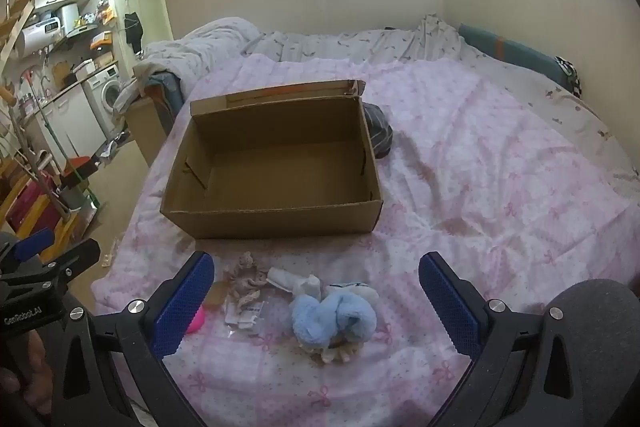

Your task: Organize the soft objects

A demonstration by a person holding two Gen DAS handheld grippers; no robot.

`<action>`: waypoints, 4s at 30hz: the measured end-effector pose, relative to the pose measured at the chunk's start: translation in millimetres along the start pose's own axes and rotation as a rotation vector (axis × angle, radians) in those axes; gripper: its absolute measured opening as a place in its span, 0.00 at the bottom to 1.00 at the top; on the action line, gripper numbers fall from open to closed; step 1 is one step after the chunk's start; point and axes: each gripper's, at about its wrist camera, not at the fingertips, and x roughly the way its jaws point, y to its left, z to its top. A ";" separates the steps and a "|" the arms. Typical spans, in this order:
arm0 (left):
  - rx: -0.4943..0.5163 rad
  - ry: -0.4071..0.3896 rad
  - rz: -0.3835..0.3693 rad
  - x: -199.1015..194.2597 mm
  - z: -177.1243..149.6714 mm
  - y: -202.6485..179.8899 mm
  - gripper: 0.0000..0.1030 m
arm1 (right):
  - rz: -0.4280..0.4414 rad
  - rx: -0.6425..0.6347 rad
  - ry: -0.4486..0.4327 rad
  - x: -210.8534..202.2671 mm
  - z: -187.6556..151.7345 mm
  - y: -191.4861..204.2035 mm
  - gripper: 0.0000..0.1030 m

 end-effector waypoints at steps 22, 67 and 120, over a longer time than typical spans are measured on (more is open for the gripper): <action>-0.002 0.009 0.000 0.7 0.4 0.5 1.00 | -0.003 -0.004 0.001 -0.3 0.0 1.2 1.00; -0.007 0.005 0.002 12.7 -8.7 7.9 1.00 | -0.008 -0.004 -0.003 -1.3 0.2 1.2 1.00; -0.081 0.636 -0.020 152.6 1.4 18.3 0.92 | 0.166 0.125 0.506 122.5 10.6 -43.5 1.00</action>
